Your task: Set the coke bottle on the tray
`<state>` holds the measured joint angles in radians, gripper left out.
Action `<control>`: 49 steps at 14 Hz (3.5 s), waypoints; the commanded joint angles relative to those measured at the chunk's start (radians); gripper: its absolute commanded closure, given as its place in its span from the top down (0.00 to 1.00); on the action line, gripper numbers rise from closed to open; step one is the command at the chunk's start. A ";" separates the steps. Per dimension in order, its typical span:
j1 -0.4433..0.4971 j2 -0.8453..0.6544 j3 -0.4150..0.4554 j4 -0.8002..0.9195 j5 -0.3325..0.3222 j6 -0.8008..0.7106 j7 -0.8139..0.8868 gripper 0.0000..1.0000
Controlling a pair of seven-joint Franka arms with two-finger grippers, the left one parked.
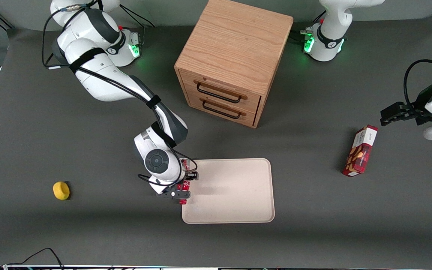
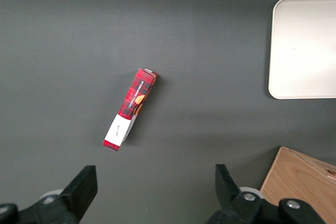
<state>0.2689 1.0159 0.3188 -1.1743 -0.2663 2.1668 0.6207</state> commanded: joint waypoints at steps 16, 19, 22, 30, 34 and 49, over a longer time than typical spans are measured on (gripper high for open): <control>0.033 0.102 0.011 0.153 -0.001 0.058 -0.009 0.00; 0.033 0.104 0.011 0.150 0.001 0.058 -0.007 0.13; 0.047 0.104 0.005 0.139 -0.013 0.058 -0.010 1.00; 0.049 0.104 0.003 0.136 -0.014 0.067 -0.010 1.00; 0.049 0.104 0.003 0.136 -0.014 0.067 -0.009 1.00; -0.029 -0.258 0.013 0.065 0.002 -0.259 -0.021 1.00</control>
<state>0.2795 0.8937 0.3247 -1.0270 -0.2669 2.0097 0.6133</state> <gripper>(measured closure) 0.000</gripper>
